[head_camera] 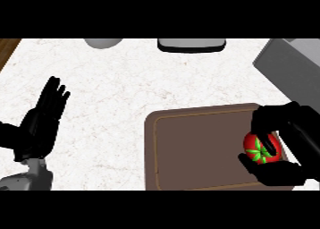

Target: Pick the tomato from the tray and place it in the cardboard box

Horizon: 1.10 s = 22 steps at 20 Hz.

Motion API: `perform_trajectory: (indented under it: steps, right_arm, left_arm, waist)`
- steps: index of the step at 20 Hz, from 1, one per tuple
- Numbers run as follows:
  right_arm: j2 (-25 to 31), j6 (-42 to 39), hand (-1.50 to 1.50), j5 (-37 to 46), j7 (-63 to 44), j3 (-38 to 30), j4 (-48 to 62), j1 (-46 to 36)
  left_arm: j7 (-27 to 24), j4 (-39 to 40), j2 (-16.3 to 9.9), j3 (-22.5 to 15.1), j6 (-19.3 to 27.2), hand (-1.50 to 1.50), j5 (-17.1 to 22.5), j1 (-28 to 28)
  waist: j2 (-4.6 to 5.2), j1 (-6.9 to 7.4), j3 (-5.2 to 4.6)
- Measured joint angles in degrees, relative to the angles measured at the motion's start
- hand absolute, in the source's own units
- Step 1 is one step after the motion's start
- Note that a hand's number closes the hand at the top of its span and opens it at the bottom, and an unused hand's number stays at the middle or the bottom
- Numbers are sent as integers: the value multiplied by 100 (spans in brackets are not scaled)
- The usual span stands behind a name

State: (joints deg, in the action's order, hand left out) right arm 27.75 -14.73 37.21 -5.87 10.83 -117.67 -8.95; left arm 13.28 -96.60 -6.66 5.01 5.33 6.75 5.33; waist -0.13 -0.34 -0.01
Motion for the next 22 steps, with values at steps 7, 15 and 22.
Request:
perform_trajectory:
  steps: [7,15,22]
  right_arm:
    - [-90,-99,150,-557,-898,-1324,164,-854]
    - [482,-345,150,-841,-731,-2336,1872,-1903]
    - [768,430,150,-170,184,-2496,3646,-2414]
  left_arm:
    - [-7,60,37,-48,6,0,-50,54]
    - [-33,-67,56,-78,-78,0,-26,-91]
    - [39,117,34,-28,-58,0,-38,188]
  waist:
    - [9,30,-2]
    - [19,81,0]
    - [43,124,2]
